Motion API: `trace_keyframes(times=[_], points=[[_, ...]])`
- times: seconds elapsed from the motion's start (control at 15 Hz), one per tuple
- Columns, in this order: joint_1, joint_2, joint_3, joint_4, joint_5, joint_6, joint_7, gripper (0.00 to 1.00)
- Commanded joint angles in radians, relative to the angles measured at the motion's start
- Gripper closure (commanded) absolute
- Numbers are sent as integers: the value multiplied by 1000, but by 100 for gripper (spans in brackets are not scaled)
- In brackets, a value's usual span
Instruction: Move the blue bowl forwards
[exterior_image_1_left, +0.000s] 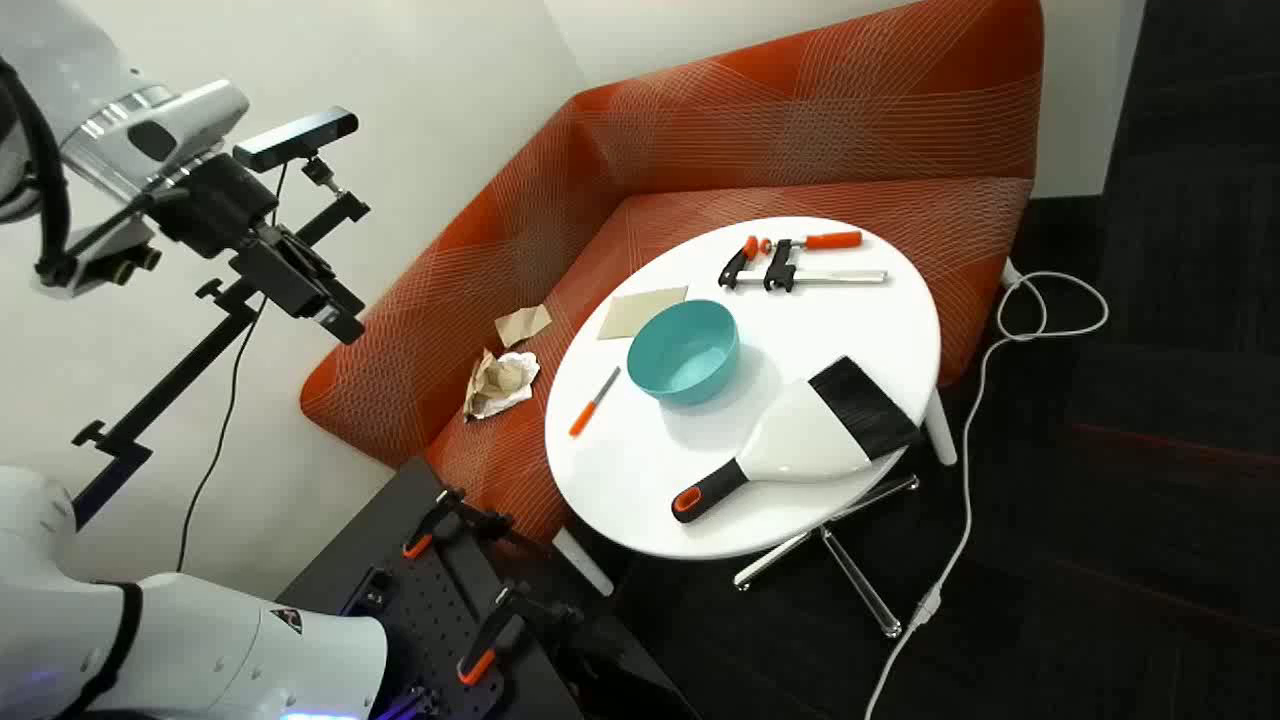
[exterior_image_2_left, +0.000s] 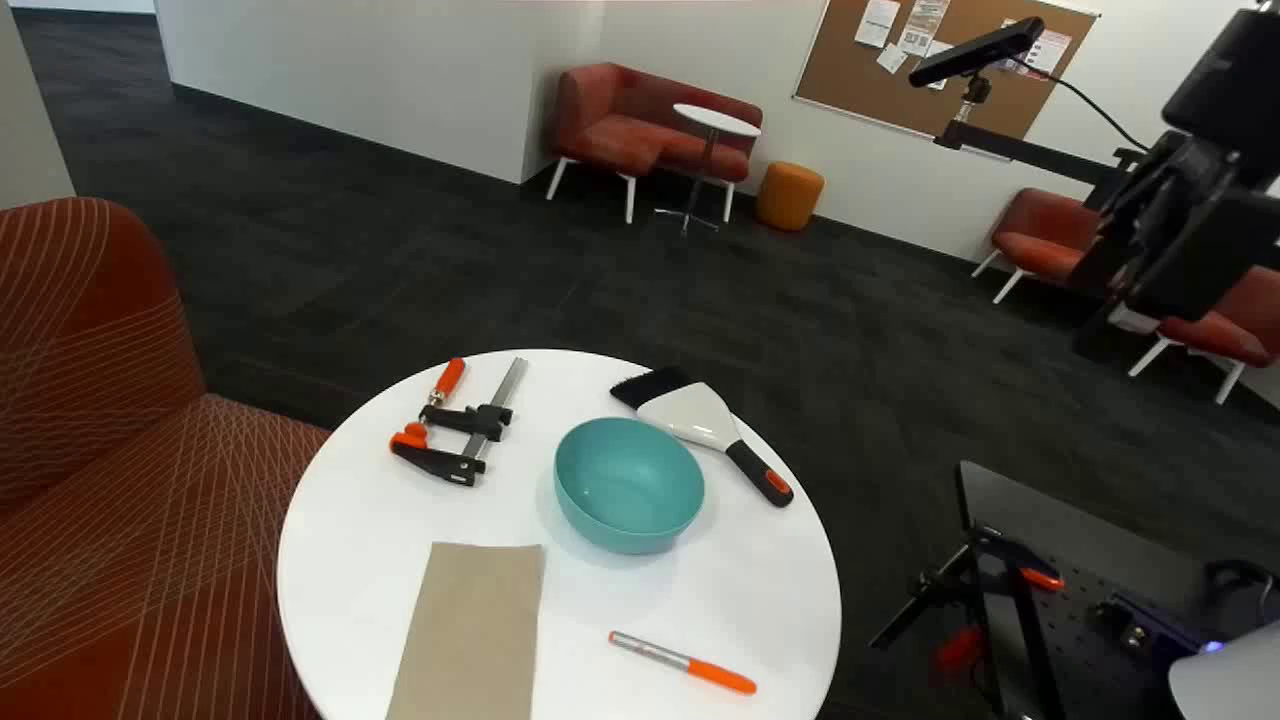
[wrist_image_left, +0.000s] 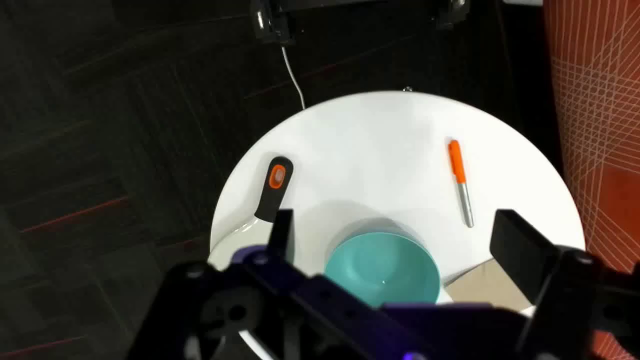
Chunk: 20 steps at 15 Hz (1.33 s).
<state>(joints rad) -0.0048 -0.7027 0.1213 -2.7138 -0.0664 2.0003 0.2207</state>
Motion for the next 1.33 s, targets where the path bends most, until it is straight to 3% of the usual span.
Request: trace_keyframes(times=[0.0,0.73,1.27], points=[[2,0,-2,2,-2,-2,1,0],[2,0,-2,2,-2,-2,1,0],[-89,278,-8,55,-1,266,165,0]])
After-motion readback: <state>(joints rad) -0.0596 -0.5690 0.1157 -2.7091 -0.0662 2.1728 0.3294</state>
